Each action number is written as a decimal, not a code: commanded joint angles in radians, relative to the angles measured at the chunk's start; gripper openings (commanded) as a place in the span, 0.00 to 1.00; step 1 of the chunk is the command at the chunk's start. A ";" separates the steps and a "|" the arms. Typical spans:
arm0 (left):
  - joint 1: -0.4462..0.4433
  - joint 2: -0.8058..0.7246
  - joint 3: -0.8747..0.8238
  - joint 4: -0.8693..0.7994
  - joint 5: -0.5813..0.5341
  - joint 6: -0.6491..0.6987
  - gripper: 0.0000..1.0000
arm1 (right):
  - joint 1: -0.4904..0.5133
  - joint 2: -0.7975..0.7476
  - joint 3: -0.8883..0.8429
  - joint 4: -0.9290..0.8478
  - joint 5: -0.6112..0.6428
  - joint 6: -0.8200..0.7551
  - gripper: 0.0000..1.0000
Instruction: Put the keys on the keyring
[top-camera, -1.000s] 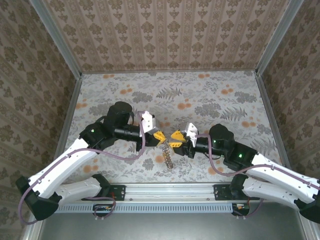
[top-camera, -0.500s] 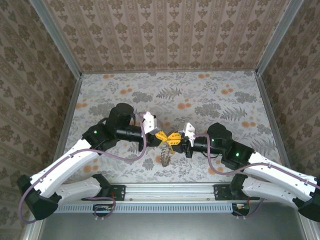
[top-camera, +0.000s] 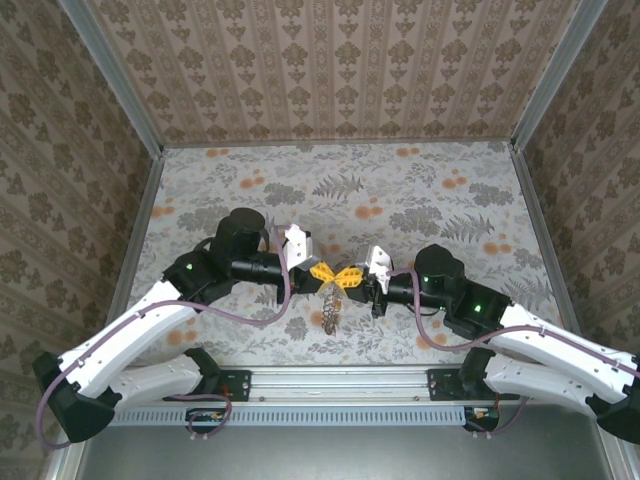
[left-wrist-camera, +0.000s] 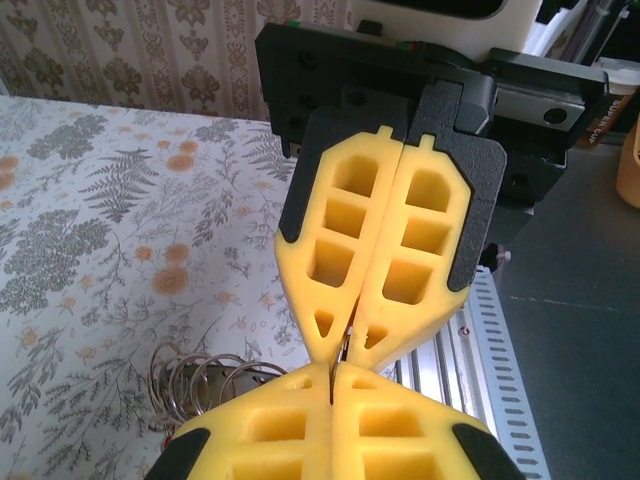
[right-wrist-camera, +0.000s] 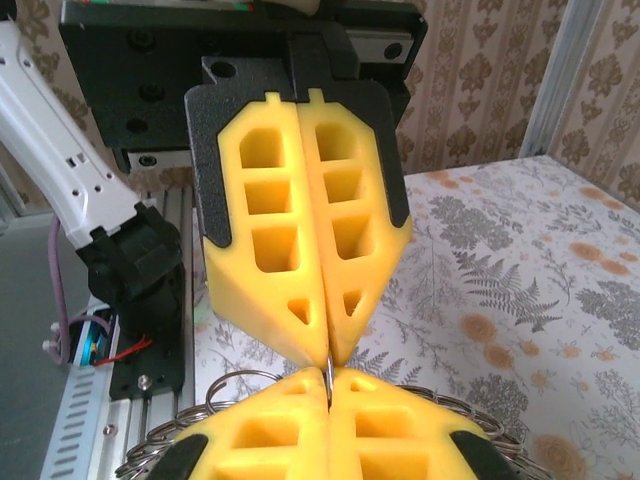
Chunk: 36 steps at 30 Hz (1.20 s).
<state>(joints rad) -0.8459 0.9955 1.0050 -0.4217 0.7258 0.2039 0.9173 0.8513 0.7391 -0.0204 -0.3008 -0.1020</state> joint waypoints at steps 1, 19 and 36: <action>-0.007 0.001 0.068 -0.112 -0.006 0.036 0.06 | -0.001 0.021 0.083 -0.121 0.003 -0.089 0.00; -0.032 0.066 0.175 -0.300 -0.130 0.125 0.21 | -0.001 0.095 0.217 -0.257 -0.083 -0.159 0.00; -0.071 0.085 0.166 -0.293 -0.101 0.103 0.22 | -0.001 0.123 0.224 -0.255 -0.052 -0.156 0.00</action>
<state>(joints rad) -0.8974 1.0840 1.1557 -0.7155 0.5896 0.3042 0.9142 0.9730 0.9230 -0.3229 -0.3534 -0.2409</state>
